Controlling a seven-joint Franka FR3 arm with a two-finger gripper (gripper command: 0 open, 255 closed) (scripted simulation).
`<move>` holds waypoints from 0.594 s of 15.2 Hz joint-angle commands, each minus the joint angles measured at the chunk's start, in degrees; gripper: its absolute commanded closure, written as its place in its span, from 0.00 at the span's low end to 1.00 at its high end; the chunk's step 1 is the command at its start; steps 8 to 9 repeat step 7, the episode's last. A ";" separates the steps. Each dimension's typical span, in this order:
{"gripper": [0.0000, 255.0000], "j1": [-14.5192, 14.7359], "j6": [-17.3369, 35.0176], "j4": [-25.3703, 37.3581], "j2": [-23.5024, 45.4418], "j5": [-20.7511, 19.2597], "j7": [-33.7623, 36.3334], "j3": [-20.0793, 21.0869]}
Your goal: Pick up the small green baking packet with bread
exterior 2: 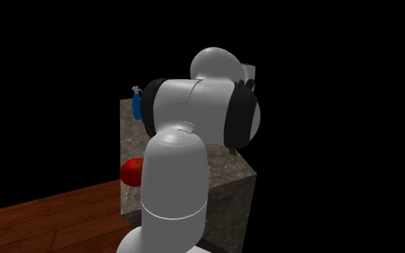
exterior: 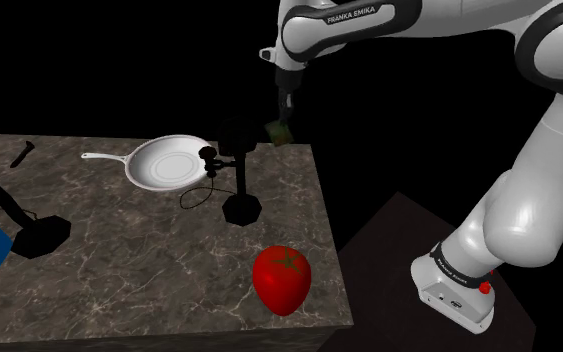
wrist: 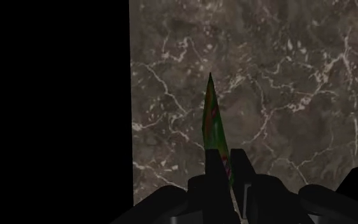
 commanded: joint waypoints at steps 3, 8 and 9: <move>1.00 0.01 -2.94 2.22 -0.69 -0.07 0.21 0.00; 1.00 0.00 -4.50 3.49 -0.99 -0.09 0.30 0.00; 1.00 0.00 -4.50 3.49 -0.99 -0.09 0.30 0.00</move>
